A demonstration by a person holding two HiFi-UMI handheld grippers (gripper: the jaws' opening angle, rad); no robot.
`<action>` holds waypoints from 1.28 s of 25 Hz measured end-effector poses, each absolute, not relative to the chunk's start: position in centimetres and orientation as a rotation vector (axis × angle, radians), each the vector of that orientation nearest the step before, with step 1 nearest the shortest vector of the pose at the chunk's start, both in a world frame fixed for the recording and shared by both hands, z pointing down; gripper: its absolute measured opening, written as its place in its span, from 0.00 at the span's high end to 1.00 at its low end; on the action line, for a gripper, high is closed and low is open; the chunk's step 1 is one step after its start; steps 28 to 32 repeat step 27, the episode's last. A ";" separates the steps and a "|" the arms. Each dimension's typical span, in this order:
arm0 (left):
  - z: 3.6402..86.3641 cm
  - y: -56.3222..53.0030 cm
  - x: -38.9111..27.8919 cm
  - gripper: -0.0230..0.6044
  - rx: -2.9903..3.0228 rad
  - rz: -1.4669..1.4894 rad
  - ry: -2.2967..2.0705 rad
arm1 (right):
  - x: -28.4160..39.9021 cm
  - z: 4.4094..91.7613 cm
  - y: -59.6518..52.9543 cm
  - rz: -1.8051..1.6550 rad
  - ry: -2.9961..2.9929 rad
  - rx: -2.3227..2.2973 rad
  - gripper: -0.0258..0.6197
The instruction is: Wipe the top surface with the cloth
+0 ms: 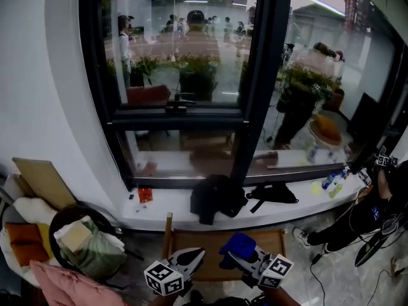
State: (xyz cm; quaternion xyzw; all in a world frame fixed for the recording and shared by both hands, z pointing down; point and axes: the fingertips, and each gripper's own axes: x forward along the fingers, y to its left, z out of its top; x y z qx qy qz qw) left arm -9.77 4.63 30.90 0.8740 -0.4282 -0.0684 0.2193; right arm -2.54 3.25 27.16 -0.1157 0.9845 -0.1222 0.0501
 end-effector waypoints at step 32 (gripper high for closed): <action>34.1 16.5 6.5 0.95 2.351 -0.130 -1.167 | 13.0 30.3 16.1 -0.425 3.039 -0.242 0.89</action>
